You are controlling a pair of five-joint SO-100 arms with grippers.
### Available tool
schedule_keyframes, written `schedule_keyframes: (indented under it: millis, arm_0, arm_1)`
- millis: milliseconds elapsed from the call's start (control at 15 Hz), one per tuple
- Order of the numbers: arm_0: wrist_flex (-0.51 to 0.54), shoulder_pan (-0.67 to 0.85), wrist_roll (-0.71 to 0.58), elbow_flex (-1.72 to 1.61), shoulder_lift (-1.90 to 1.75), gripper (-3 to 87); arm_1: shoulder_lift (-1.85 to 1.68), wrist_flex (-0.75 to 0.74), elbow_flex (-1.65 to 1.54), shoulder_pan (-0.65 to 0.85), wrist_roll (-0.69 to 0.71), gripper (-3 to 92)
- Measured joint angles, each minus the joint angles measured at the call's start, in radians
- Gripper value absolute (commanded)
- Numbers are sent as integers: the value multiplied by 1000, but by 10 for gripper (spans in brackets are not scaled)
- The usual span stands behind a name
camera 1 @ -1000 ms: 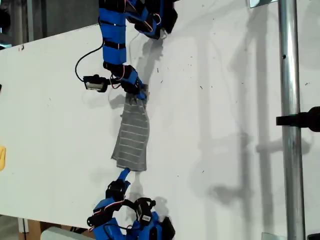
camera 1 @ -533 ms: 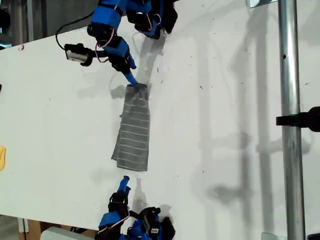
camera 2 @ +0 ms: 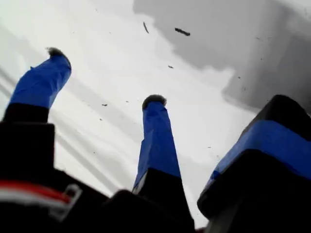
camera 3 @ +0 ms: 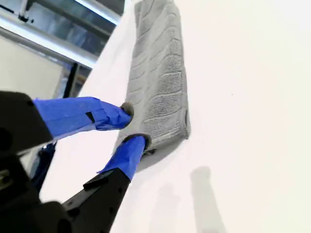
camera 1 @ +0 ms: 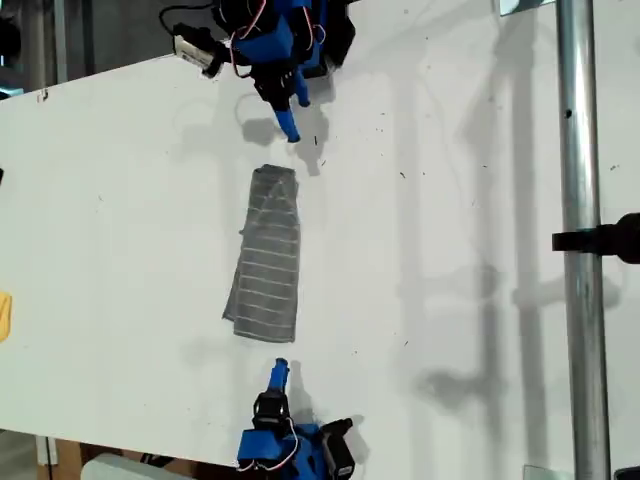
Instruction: Grasp corners of a towel and fold twice.
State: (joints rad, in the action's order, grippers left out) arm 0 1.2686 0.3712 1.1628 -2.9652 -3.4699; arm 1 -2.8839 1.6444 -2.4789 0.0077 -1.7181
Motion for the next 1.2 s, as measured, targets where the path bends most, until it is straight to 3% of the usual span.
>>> schedule_keyframes:
  millis: [267,533,800,867,1000,1200]
  arm_0:
    - [-17,-3,15,-112,-2,68]
    - [-15,-25,32,-118,-2,61]
    - [-15,-25,34,-118,-2,65]
    - [-14,-25,34,-118,-2,65]
    - [-12,-25,34,-118,-2,68]
    - [-12,-25,31,-118,-2,68]
  arm_1:
    - [77,-106,-38,115,48,368]
    - [456,-456,-75,388,304,374]
    - [1003,-778,95,453,365,360]
    - [1132,-824,172,437,365,297]
    - [1308,-911,324,393,373,-2]
    - [1307,-922,383,385,417,-2]
